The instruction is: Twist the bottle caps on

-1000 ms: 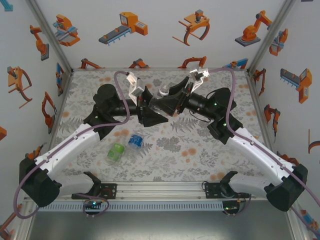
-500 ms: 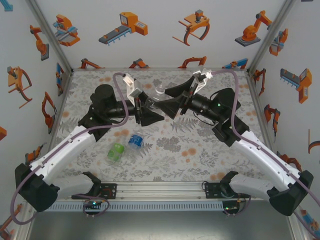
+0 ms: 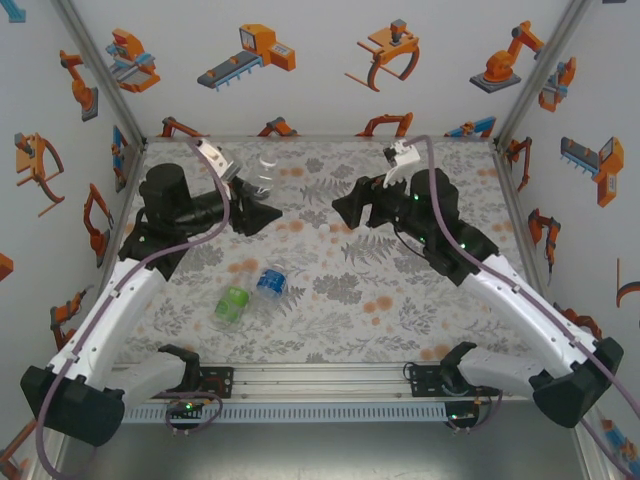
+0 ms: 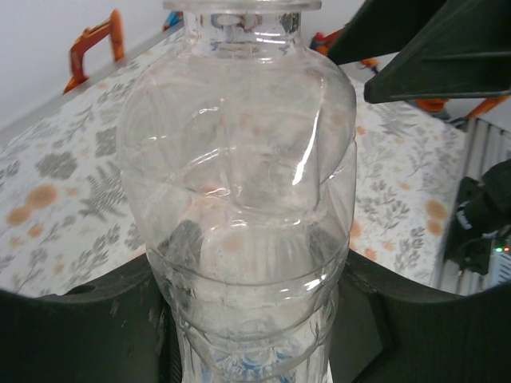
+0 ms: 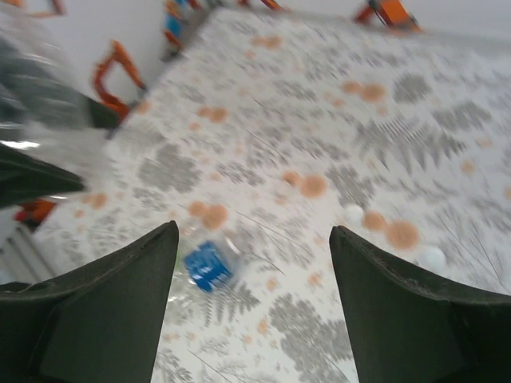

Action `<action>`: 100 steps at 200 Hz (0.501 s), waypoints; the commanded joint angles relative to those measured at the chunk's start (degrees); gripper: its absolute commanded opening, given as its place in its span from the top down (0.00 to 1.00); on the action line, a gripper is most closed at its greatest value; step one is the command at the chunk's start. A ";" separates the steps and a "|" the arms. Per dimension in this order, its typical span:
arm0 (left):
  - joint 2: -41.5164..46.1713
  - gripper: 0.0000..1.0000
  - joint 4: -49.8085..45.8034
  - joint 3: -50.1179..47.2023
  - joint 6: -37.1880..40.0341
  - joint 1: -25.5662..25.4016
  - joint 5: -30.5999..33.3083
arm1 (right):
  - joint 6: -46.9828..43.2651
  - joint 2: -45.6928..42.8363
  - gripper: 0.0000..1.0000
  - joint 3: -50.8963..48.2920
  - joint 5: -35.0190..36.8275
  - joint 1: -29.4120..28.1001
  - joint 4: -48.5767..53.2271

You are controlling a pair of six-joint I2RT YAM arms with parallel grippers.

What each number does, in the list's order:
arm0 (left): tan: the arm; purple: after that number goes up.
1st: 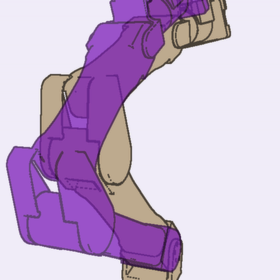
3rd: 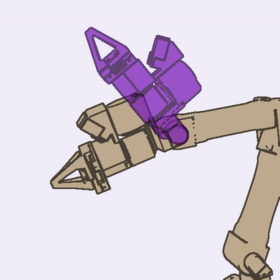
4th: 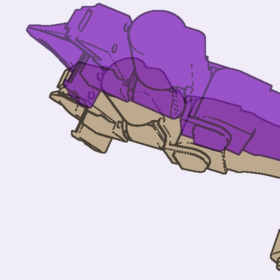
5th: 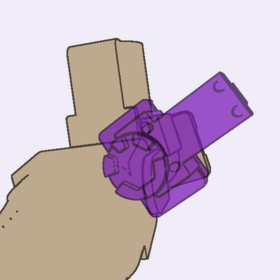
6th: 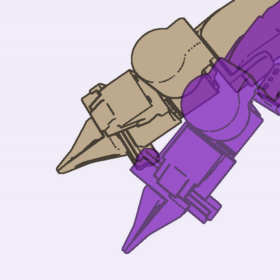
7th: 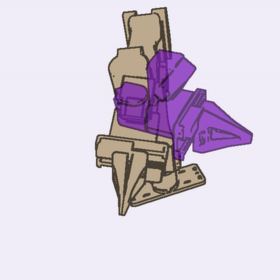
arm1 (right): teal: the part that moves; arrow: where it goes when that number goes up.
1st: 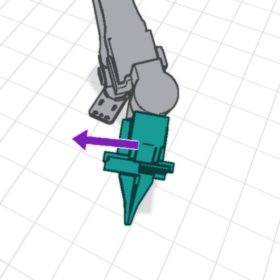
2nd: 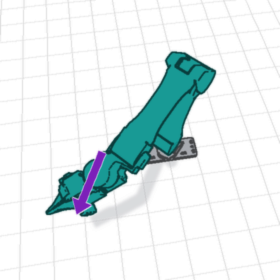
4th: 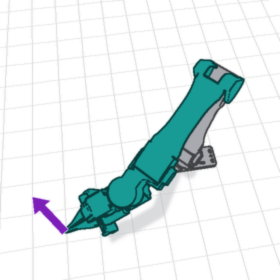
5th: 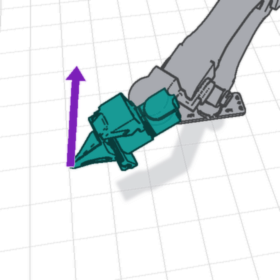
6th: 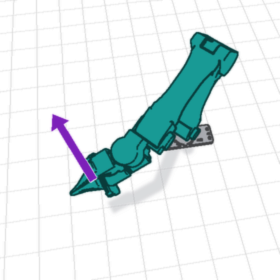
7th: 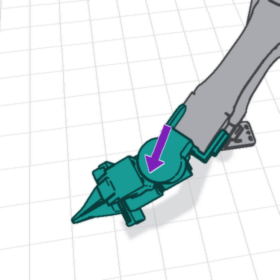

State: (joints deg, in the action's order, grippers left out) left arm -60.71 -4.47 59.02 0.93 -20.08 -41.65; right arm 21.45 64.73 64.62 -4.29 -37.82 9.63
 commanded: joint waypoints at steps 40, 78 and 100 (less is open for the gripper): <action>0.42 1.00 -2.55 -3.52 5.96 10.49 -3.24 | 5.08 8.45 0.39 -2.45 6.25 3.05 11.32; 1.16 1.00 -1.33 -6.19 6.37 12.25 -0.98 | 5.44 16.49 0.39 -1.79 6.17 6.24 13.32; 2.04 1.00 -1.51 -7.23 5.81 12.25 0.68 | 5.18 22.18 0.39 0.83 3.91 9.18 14.50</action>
State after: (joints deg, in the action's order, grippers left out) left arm -60.69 -7.18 52.88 5.78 -8.14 -42.11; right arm 25.76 82.13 62.57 0.51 -31.48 20.88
